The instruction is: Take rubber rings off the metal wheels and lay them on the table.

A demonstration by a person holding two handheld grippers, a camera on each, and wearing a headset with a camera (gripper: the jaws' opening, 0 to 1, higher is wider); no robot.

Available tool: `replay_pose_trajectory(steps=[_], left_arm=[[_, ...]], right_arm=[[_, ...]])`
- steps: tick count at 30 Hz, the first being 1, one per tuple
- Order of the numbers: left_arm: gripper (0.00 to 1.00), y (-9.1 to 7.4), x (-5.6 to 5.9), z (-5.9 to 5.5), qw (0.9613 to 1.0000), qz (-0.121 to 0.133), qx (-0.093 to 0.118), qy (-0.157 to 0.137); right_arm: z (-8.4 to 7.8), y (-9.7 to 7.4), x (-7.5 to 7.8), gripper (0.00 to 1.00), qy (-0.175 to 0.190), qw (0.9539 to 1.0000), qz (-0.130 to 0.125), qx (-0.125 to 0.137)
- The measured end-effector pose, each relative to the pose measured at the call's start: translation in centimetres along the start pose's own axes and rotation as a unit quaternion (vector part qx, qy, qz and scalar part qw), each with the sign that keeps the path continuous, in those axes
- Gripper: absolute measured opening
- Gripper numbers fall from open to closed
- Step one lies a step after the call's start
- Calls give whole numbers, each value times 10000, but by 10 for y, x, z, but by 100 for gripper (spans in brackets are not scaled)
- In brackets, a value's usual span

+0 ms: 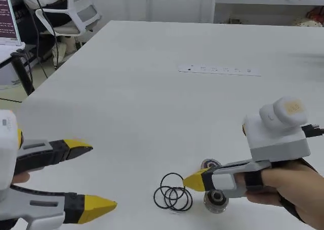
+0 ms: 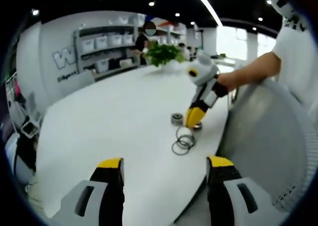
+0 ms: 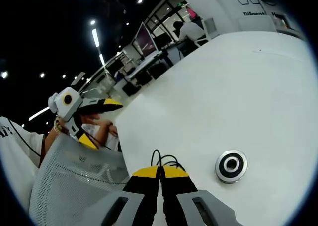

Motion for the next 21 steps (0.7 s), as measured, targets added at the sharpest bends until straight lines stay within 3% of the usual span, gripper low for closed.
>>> replay_pose_trajectory(steps=[6, 21], left_arm=[[68, 4, 2, -5, 9998, -8, 24, -185], [67, 10, 2, -4, 9997, 17, 71, -245]], right_arm=[[-6, 9, 4, 0, -132, 9998, -128, -106], [-13, 13, 14, 0, -5, 9990, -375, -236]])
Point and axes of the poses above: the centre of the closed fingertips' face, and the gripper's own axes: y roughly forward along the fingers, x roughly to its right, z roughly out of its top, the point moved 8 cm from there along -y, roughly backward along the fingers, and after that the axes turned 5 degrees about -z, right-handed, at the moved point
